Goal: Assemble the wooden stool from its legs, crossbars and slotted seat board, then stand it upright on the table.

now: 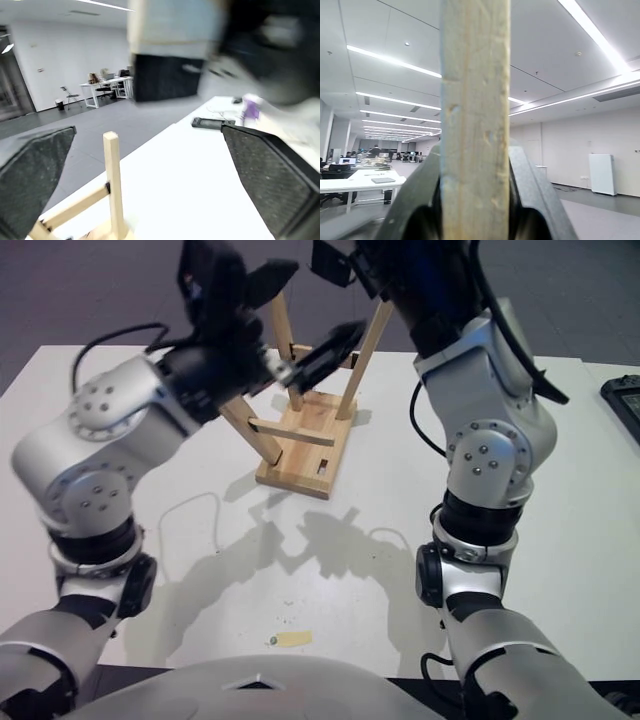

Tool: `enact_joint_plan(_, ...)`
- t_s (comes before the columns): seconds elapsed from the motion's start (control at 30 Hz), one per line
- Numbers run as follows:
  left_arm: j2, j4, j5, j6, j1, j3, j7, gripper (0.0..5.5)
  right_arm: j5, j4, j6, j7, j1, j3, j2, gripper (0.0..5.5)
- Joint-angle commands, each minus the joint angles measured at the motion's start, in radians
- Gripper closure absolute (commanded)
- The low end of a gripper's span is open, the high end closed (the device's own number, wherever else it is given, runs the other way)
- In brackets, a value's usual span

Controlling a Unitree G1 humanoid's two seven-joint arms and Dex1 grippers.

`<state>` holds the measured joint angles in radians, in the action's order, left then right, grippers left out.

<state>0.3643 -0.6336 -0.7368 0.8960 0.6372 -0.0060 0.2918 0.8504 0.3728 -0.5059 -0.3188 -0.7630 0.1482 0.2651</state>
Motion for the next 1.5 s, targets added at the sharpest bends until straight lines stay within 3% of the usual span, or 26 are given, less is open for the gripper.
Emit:
enact_joint_plan(0.03, 0.104, 0.041, -0.207, -0.037, -0.01, 0.289, 0.119, 0.1, 0.001, 0.006, -0.023, -0.05, 0.014, -0.012, 0.037, 4.48)
enact_joint_plan(0.1, 0.155, 0.138, -0.192, -0.051, 0.076, 0.337, 0.104, 0.1, -0.036, 0.008, -0.014, -0.066, 0.041, -0.024, 0.055, 4.48)
enact_joint_plan(0.17, 0.176, 0.175, -0.15, -0.039, 0.16, 0.299, 0.057, 0.1, -0.119, 0.018, 0.024, -0.07, 0.063, -0.06, 0.067, 4.48)
enact_joint_plan(0.37, 0.051, 0.071, -0.185, 0.088, 0.244, 0.108, -0.126, 0.1, -0.314, 0.0, 0.136, -0.04, 0.095, -0.158, 0.013, 4.48)
enact_joint_plan(0.87, -0.199, 0.339, -0.199, 0.072, 0.38, 0.124, -0.323, 0.1, -0.482, -0.056, 0.243, -0.074, 0.121, -0.206, -0.015, 4.48)
enact_joint_plan(1.17, -0.24, 0.396, -0.234, 0.113, 0.432, 0.144, -0.331, 1.68, -0.529, -0.073, 0.263, -0.077, 0.126, -0.206, -0.022, 4.48)
enact_joint_plan(1.43, -0.205, 0.406, -0.218, 0.101, 0.451, 0.14, -0.271, 3.07, -0.539, -0.092, 0.26, -0.074, 0.124, -0.194, -0.028, 4.48)
enact_joint_plan(1.5, -0.188, 0.366, -0.233, 0.116, 0.42, 0.152, -0.26, 3.1, -0.543, -0.092, 0.258, -0.073, 0.129, -0.194, -0.03, 4.48)
